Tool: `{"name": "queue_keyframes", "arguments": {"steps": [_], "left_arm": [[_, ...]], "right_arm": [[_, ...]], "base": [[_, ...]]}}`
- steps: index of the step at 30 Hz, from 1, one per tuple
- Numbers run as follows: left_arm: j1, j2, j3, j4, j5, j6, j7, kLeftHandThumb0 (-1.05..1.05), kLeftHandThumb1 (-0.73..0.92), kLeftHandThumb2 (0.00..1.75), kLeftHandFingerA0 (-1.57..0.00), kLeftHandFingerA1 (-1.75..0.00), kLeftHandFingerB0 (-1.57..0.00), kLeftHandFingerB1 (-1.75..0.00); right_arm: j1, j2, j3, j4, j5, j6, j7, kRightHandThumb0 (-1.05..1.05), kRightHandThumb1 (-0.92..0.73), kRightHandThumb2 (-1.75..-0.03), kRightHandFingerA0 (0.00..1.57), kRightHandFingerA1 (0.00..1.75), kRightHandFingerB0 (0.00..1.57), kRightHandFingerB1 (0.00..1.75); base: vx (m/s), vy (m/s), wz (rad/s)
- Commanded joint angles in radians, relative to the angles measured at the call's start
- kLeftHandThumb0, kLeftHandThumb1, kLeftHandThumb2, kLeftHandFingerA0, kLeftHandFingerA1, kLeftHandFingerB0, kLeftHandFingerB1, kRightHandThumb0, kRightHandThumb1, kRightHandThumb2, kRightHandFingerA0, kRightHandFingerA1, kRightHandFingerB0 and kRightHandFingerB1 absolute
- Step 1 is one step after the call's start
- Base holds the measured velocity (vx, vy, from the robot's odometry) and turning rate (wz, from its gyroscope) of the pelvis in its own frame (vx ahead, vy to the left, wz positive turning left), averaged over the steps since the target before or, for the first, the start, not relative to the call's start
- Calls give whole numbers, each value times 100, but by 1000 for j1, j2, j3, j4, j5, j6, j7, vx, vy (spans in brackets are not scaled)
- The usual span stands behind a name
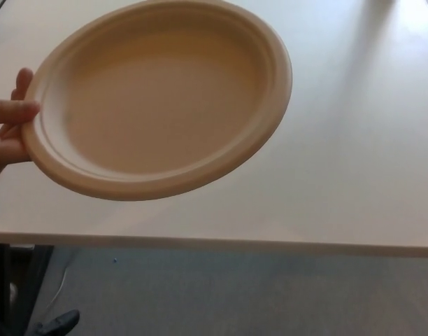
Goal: A person passes a plate to the robot and the robot grabs it with its left hand and places it at the centre of the table infront of it
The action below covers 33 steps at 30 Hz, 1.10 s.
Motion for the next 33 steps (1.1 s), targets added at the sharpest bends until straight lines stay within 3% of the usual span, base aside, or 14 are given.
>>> {"name": "queue_keyframes", "arguments": {"steps": [1, 3, 4, 5, 6, 16, 17, 18, 19, 20, 21, 25, 26, 33], "left_arm": [[464, 204, -56, -884, -522, 28, -205, -40, 44, 104, -1, -48, -1, -50], [466, 230, -60, -935, -601, 51, -207, -41, 41, 103, 0, -48, 0, -50], [459, 250, -61, -973, -660, 73, -193, -87, 80, 64, -16, -39, -6, -29], [451, 270, -57, -1003, -705, 92, -180, -87, 80, 64, -16, -39, -6, -29], [440, 285, -58, -1024, -744, 98, -178, -86, 64, 104, -6, -48, -4, -31], [257, 379, -108, -1080, -824, 74, -20, -88, 67, 103, -11, -45, 0, -36], [230, 397, -107, -1080, -833, 76, 4, -82, 83, 66, -11, -37, -7, -31], [202, 418, -104, -1080, -850, 81, 29, -82, 64, 103, -4, -48, -3, -41], [181, 438, -102, -1080, -868, 84, 50, -82, 64, 103, -4, -48, -3, -41], [152, 459, -103, -1080, -896, 90, 76, -84, 64, 102, -9, -50, 0, -43], [133, 477, -102, -1080, -912, 92, 99, -41, 42, 104, 0, -50, 0, -50], [50, 507, -106, -1080, -944, 112, 165, -41, 41, 103, 0, -49, 0, -50], [34, 494, -105, -1080, -899, 110, 175, -85, 65, 90, -15, -48, -12, -45], [-29, 277, -95, -1080, -291, 62, 142, -79, 57, 59, -23, -35, -18, -28]], "right_arm": [[-47, -34, -21, 10, 22, 35, 0, -84, -85, -66, 17, 61, 13, 47], [-47, -33, -21, 11, 22, 32, -2, -84, -83, -65, 17, 63, 13, 48], [-47, -33, -20, 12, 21, 32, -1, -83, -87, -65, 15, 63, 13, 48], [-48, -35, -17, 12, 18, 31, -1, -83, -87, -65, 15, 63, 13, 48], [-49, -36, -14, 14, 14, 35, -4, -84, -85, -66, 17, 62, 13, 47], [-51, -36, -22, 13, 24, 42, -2, -81, -85, -65, 16, 61, 14, 46], [-53, -35, -20, 14, 22, 46, -7, -81, -85, -65, 16, 61, 15, 46], [-53, -35, -19, 15, 21, 47, -5, -79, -64, -106, 13, 60, 9, 53], [-53, -35, -20, 15, 22, 47, 0, -79, -64, -106, 13, 60, 9, 53], [-60, -38, -13, 14, 14, 50, -7, -81, -86, -66, 15, 61, 14, 46], [-62, -40, -7, 14, 7, 48, -13, -81, -85, -65, 18, 63, 15, 47], [-62, -38, -12, 13, 13, 48, -11, -82, -83, -65, 18, 63, 15, 48], [-62, -37, -13, 14, 15, 49, -9, -81, -84, -65, 16, 61, 14, 46], [-65, -39, -15, 21, 15, 55, -5, -82, -83, -65, 17, 61, 15, 46]], "base": [[0, 0, 0], [0, 0, 0], [0, 0, 0], [0, 0, 0], [0, 0, 0], [0, 0, 0], [0, 0, 0], [0, 0, 0], [0, 0, 0], [0, 0, 0], [0, 0, 0], [0, 0, 0], [0, 0, 0], [0, 0, 0]]}}
